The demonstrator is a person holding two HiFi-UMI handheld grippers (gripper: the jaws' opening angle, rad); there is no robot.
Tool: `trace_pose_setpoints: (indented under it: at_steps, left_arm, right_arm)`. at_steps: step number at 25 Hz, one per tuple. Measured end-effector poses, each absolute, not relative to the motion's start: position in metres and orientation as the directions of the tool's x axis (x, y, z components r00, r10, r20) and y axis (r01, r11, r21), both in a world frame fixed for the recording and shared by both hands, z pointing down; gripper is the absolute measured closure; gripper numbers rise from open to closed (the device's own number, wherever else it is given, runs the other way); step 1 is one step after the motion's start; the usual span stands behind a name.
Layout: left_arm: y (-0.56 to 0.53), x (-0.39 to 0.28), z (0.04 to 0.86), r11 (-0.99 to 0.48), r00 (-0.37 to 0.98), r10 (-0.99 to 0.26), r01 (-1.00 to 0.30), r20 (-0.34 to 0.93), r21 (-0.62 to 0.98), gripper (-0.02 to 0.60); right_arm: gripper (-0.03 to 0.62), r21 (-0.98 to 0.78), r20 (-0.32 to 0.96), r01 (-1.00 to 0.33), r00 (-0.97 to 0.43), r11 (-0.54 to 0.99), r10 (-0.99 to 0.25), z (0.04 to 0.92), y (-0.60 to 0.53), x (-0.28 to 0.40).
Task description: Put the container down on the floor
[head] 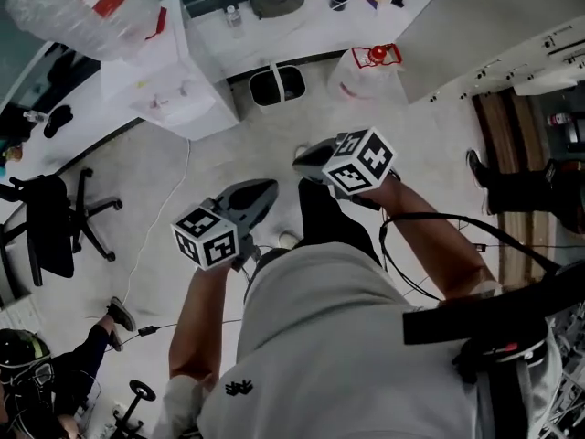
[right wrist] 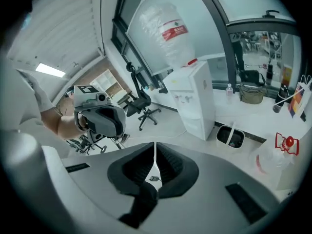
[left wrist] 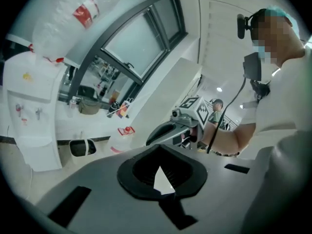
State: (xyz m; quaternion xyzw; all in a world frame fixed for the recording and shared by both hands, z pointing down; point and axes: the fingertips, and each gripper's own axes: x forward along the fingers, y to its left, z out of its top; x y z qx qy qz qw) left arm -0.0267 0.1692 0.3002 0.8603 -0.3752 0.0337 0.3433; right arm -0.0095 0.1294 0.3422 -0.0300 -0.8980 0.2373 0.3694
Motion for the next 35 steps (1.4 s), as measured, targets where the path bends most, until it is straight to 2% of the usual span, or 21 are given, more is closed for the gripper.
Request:
trace_pose_setpoints:
  at_steps: [9,35]
  left_arm:
    - [0.216,-0.030,0.239,-0.542,0.713,-0.641,-0.682,0.282,0.491,0.572]
    - [0.237,-0.032,0.239,-0.516,0.705,-0.657,-0.679,0.268,0.522,0.572]
  right_arm:
    - [0.571,-0.410,0.610,-0.112,-0.772,0.905,0.180,0.295,0.181,-0.024]
    - [0.572,-0.389,0.566,-0.060,-0.803,0.919,0.187,0.274,0.216,-0.036]
